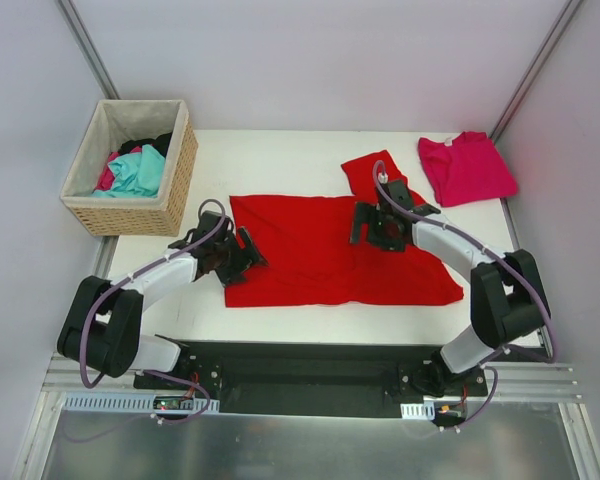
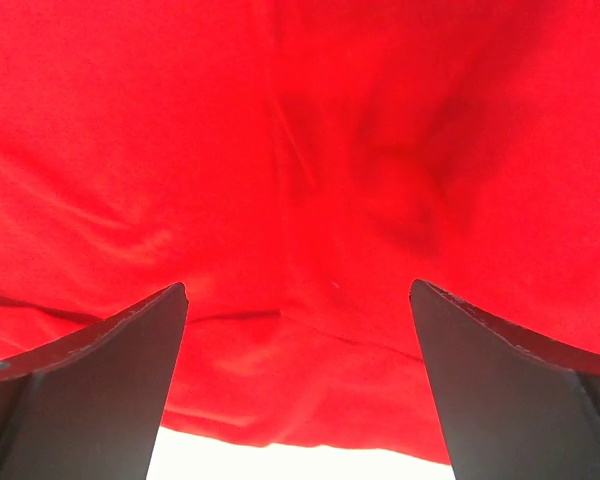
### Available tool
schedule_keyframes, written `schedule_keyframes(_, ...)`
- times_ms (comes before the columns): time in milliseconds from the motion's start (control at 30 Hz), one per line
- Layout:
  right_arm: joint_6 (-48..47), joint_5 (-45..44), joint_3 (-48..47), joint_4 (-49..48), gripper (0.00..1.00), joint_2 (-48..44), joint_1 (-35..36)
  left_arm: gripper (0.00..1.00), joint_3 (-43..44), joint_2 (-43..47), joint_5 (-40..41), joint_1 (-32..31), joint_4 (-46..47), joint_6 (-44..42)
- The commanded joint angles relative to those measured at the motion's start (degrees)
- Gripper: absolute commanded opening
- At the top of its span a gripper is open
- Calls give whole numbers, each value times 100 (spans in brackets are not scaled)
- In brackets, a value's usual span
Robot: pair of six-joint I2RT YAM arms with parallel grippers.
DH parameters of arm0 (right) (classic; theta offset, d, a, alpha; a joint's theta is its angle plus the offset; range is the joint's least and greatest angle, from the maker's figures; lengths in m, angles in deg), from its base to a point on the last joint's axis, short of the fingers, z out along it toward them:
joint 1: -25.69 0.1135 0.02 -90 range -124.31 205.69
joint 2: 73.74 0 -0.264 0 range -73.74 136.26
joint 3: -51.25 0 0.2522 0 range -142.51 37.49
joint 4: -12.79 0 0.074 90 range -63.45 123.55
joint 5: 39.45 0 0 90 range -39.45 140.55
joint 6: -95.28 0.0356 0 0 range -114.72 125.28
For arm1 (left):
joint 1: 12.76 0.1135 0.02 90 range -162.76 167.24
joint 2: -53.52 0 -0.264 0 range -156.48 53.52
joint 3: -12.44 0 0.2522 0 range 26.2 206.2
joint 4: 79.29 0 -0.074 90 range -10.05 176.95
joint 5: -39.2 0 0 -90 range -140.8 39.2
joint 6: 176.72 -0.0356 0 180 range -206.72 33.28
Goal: Fold and stack the t-shirts
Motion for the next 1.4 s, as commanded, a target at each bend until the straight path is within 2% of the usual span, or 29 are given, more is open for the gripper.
schedule_keyframes(0,-128,91,-473,-170,98,289,51,75,157,-143,-64,-33,107,-32)
schedule_keyframes(300,-49,381,-1019,-231,99,905,157,75,139,-134,-3,-33,107,-120)
schedule_keyframes(667,-120,346,-1906,-205,99,2152,157,75,122,-73,-11,19,63,-269)
schedule_keyframes(933,12,706,-2478,-240,99,2725,174,75,87,-64,24,151,1,-357)
schedule_keyframes(1100,-66,690,-2583,-170,99,2699,253,75,69,-38,24,204,-7,-392)
schedule_keyframes(1200,-268,146,-2574,-47,99,2260,175,75,147,129,120,318,-182,-480)
schedule_keyframes(1367,-488,-357,-2811,120,98,1575,-62,78,1078,218,411,502,-859,-822)
